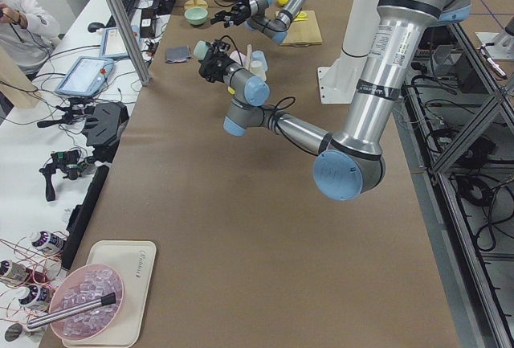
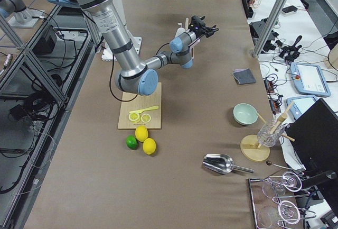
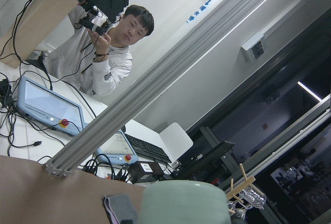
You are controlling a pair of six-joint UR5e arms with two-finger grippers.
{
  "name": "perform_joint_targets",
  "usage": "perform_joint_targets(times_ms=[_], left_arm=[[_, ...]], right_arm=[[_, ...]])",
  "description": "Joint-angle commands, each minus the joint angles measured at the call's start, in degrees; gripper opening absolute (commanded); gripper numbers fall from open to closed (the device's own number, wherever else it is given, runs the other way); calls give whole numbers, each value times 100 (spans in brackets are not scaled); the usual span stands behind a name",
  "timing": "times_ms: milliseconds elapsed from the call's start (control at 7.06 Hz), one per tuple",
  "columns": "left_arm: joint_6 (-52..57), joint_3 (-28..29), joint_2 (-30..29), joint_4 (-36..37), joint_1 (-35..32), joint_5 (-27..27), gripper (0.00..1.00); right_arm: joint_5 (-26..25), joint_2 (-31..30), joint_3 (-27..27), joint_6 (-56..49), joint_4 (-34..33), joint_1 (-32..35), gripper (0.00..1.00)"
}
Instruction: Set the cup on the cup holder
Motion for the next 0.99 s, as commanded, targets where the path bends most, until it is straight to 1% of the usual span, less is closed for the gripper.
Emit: perform_joint_targets(times_ms=[0,142,283,425,566,708,850], left_arm=[[487,-99,13,-77,733,426,0],[1021,-81,22,-199,1120,507,0],[1487,-90,22,-392,1324,525,0],[1570,-186,22,-437,1334,516,0],[1693,-213,-4,-438,1439,516,0],[1981,-187,-31,-429,1588,525,0],[2088,-169,-31,-429,1746,525,0]], right_arm=[[69,-99,231,16,-551,346,100],[-36,-186,310,16,-903,373,100],[-80,-248,346,8,-1368,478,100],[-72,-431,747,-19,-2225,583,100],[59,-807,1734,-54,-3643,724,100],[234,-1133,2588,-89,-4824,847,100],[288,-1380,3031,-115,-5540,866,100]])
